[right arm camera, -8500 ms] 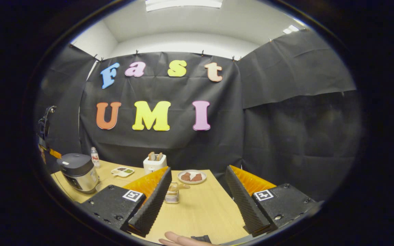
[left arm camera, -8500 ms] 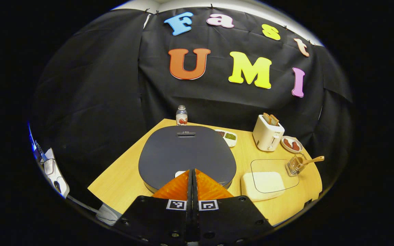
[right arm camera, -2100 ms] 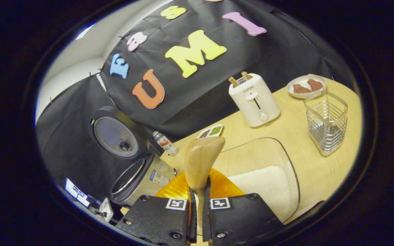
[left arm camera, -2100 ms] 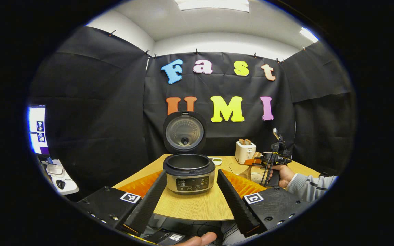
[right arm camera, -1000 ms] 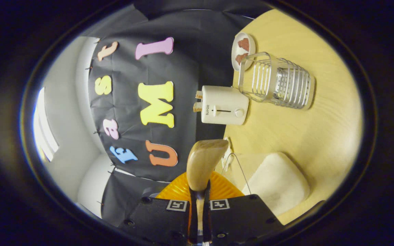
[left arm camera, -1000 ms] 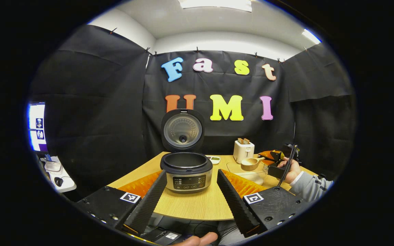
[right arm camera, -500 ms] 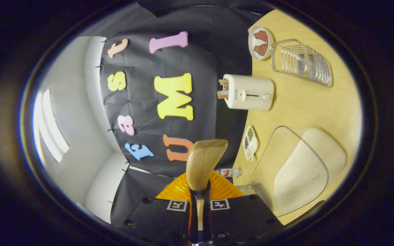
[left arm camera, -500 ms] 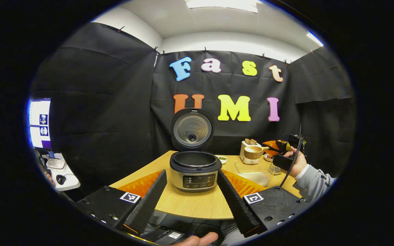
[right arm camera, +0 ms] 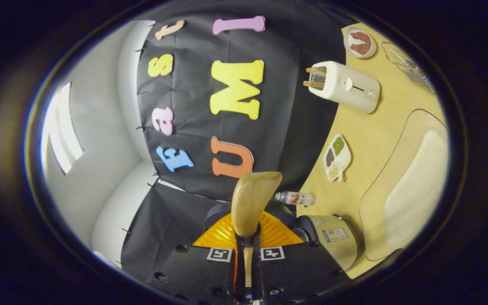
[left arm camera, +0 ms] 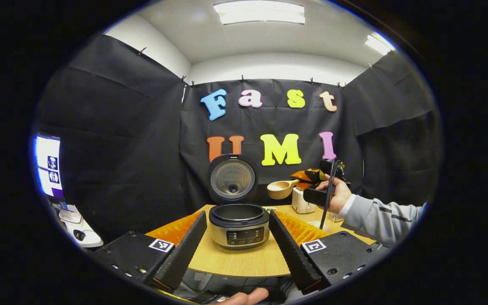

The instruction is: Close the left gripper, press the button to open the rice cooker; take a wooden spoon from the chopstick holder with the right hand, scoop a spoonful of rice and pour it into the rice cooker, then put the wooden spoon back into the chopstick holder.

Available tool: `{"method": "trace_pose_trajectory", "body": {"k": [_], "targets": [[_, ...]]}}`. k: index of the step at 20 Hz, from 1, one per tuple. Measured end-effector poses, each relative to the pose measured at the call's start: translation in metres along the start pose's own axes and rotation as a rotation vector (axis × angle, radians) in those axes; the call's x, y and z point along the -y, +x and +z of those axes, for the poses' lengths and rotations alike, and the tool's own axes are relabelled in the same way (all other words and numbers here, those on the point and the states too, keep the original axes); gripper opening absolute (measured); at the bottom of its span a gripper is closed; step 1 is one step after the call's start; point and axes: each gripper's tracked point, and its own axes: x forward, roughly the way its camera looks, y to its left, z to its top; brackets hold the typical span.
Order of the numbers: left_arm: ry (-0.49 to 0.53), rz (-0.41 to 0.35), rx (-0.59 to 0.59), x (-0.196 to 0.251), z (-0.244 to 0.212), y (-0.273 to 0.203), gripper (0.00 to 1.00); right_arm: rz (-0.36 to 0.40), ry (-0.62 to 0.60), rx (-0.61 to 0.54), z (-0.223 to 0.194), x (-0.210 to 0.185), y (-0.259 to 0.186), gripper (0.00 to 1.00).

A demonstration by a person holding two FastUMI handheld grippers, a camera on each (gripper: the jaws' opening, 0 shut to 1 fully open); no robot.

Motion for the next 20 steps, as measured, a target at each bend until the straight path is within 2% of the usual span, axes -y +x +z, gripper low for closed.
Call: {"method": "trace_pose_trajectory", "body": {"k": [5, 8, 10, 13, 15, 19, 20], "targets": [[-0.007, 0.009, -0.021, -0.006, -0.008, 0.002, 0.94, -0.093, -0.203, -0.028, -0.018, -0.011, 0.037, 0.11], [-0.042, 0.029, -0.038, -0.015, -0.016, 0.003, 0.94, -0.112, -0.33, -0.021, -0.029, -0.028, 0.054, 0.11], [-0.07, 0.031, -0.051, -0.019, -0.02, 0.002, 0.94, -0.124, -0.442, -0.019, -0.037, -0.036, 0.065, 0.11], [-0.084, 0.036, -0.056, -0.023, -0.024, 0.0, 0.95, -0.093, -0.686, -0.035, -0.052, -0.049, 0.075, 0.11], [-0.089, 0.036, -0.054, -0.028, -0.025, -0.002, 0.95, -0.119, -0.824, -0.016, -0.053, -0.045, 0.079, 0.11], [-0.103, 0.05, -0.049, -0.04, -0.026, -0.004, 0.94, -0.136, -0.928, -0.03, -0.073, -0.036, 0.08, 0.11], [-0.11, 0.051, -0.05, -0.041, -0.027, -0.004, 0.94, -0.139, -0.948, -0.029, -0.075, -0.036, 0.08, 0.08]]}}
